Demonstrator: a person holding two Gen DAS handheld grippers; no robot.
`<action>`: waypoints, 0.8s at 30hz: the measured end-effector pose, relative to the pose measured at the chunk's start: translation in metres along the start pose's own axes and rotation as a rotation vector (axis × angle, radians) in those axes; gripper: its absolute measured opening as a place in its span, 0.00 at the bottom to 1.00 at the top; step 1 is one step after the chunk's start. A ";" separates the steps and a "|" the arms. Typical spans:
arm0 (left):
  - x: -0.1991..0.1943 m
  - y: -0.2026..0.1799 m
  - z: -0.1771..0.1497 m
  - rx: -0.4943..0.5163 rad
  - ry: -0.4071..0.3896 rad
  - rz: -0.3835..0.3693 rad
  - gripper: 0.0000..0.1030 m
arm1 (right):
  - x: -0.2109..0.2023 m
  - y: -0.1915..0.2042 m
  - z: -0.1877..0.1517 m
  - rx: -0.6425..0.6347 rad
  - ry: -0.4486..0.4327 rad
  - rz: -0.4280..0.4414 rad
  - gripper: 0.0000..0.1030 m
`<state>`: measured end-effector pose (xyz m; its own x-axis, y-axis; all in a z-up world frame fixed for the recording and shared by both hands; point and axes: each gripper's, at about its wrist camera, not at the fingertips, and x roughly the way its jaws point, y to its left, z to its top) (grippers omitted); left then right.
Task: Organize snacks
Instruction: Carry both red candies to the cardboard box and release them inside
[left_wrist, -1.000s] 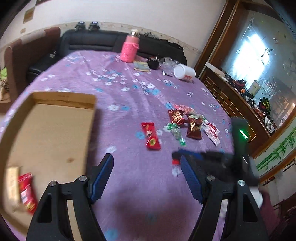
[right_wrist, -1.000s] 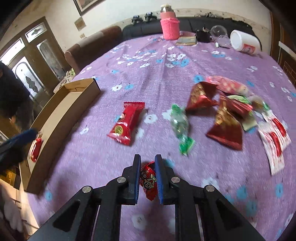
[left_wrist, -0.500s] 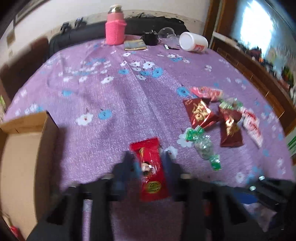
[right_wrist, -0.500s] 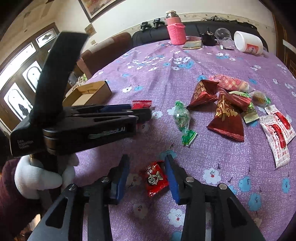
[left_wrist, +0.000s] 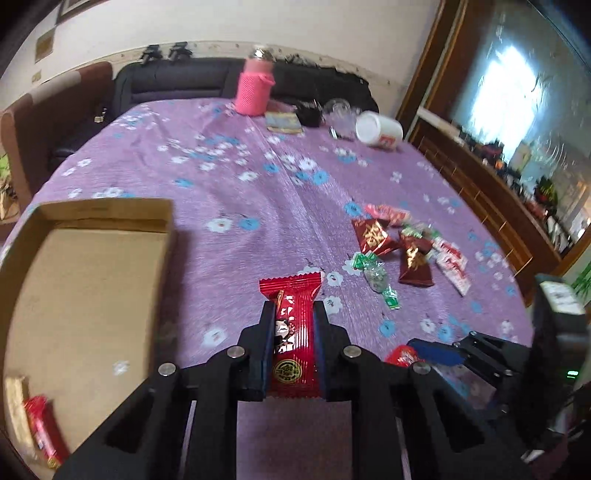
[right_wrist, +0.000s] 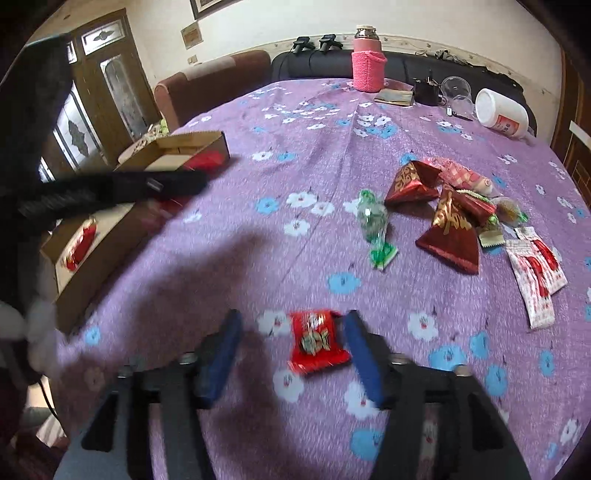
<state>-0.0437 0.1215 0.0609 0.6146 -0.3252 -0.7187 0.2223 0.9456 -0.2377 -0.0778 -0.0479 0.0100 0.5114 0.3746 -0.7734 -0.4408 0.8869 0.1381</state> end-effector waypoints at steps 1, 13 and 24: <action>-0.008 0.005 -0.002 -0.014 -0.013 -0.003 0.17 | -0.001 0.002 -0.002 -0.009 0.001 -0.017 0.63; -0.126 0.052 -0.011 -0.120 -0.191 -0.064 0.17 | -0.022 -0.009 0.011 0.107 -0.041 -0.122 0.17; -0.307 0.087 0.037 -0.019 -0.378 -0.150 0.18 | -0.271 0.084 0.120 0.043 -0.476 0.182 0.18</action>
<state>-0.1850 0.3028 0.2848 0.8122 -0.4386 -0.3846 0.3192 0.8860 -0.3362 -0.1651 -0.0421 0.3057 0.7128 0.5968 -0.3685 -0.5284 0.8024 0.2774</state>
